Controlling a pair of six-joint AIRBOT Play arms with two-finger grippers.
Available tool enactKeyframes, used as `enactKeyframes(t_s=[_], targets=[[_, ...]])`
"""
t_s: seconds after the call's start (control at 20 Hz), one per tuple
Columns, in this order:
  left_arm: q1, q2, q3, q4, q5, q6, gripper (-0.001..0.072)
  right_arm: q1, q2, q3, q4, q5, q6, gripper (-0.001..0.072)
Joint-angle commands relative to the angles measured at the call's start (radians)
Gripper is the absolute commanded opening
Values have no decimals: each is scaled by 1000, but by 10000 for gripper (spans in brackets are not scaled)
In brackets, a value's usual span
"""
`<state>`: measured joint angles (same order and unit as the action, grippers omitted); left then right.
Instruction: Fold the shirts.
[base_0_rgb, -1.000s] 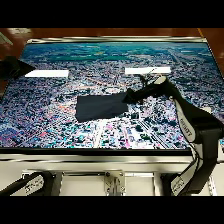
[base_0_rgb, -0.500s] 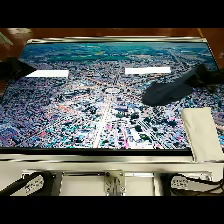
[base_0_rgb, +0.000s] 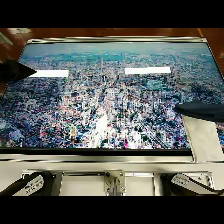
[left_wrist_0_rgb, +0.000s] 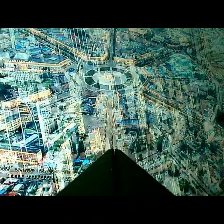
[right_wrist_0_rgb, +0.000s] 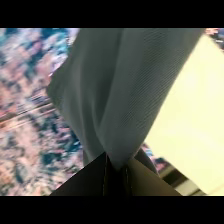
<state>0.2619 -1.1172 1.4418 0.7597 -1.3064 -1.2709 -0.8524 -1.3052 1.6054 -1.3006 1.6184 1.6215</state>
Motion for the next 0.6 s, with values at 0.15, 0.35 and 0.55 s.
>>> enactKeyframes(t_s=[0.15,0.35,0.55], targets=[[-1,36,0,0,-23,2,35,-44,9,-134,-229,52,70,62],[-1,48,0,0,-28,2,36,-44,93,-374,-282,-6,151,69],[-1,48,0,0,-34,2,36,-44,192,-649,-328,-146,269,71]])
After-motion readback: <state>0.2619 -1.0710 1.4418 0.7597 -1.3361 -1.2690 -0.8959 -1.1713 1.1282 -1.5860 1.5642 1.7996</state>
